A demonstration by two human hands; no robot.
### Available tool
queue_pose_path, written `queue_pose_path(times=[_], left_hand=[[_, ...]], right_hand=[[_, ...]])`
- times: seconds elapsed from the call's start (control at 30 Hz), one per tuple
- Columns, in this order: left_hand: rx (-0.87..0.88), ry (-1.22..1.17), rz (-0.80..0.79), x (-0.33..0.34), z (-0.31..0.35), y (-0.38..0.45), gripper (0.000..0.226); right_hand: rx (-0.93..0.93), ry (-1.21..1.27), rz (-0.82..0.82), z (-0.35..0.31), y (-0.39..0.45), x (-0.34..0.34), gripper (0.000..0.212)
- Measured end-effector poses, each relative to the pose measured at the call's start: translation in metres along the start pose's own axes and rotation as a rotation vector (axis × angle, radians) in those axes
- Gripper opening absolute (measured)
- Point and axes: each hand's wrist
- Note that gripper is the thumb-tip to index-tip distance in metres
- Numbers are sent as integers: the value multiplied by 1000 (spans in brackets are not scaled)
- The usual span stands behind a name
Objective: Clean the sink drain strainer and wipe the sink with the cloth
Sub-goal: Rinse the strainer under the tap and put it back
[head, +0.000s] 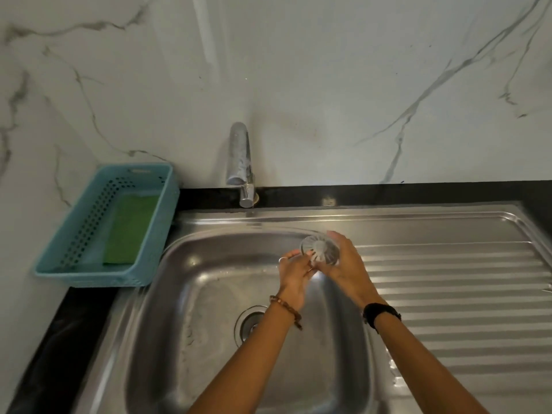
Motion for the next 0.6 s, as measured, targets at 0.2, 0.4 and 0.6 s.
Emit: queue_pose_path(times=[0.2, 0.4, 0.6], left_hand=[[-28, -136, 57, -85, 52, 19, 32], [-43, -85, -21, -130, 76, 23, 38], [-102, -41, -64, -135, 80, 30, 32]], right_hand=[[-90, 184, 97, -89, 59, 53, 37], [17, 277, 126, -129, 96, 105, 24], [8, 254, 144, -131, 102, 118, 32]])
Point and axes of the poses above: each hand's wrist, its own y-axis towards the middle knuckle, its own x-axis out of the palm, z = x × y, and after that the axes turned 2 degrees about z, right-handed
